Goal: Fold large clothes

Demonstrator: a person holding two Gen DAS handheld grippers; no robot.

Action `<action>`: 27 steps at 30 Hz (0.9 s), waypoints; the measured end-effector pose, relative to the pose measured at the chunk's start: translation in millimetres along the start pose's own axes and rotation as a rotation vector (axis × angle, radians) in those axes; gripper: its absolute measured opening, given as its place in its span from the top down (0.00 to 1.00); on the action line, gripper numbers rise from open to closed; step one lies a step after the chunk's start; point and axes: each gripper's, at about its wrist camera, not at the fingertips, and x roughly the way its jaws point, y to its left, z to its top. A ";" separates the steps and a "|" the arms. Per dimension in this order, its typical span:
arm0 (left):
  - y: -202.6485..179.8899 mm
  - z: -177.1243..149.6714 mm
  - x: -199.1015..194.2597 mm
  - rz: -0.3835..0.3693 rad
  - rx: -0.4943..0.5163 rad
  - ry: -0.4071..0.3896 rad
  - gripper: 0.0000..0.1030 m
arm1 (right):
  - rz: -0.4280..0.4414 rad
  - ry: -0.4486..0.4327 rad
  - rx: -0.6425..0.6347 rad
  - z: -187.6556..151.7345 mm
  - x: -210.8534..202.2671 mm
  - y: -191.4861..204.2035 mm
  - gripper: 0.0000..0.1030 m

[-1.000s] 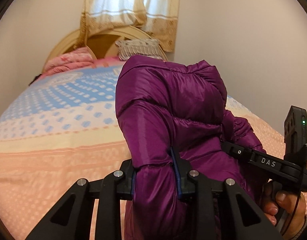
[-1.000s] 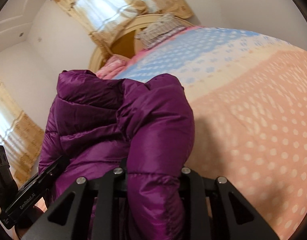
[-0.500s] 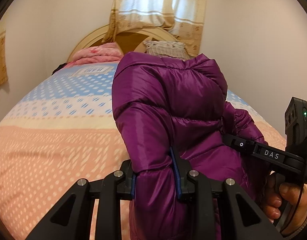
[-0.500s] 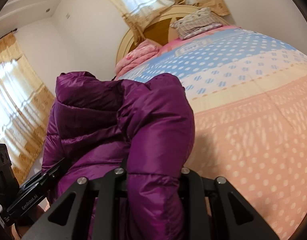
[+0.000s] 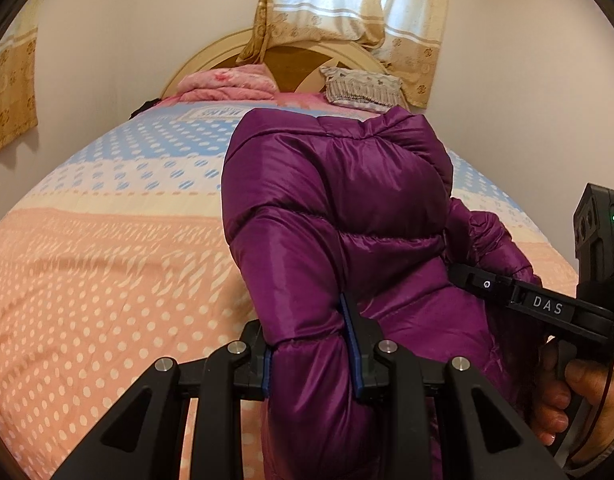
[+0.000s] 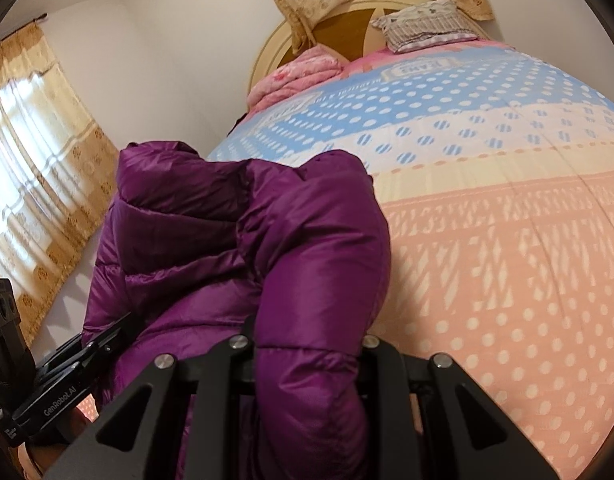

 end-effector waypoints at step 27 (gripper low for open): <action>28.0 -33.9 35.4 0.120 -0.108 0.028 0.22 | -0.063 0.089 -0.012 -15.4 44.0 -10.5 0.56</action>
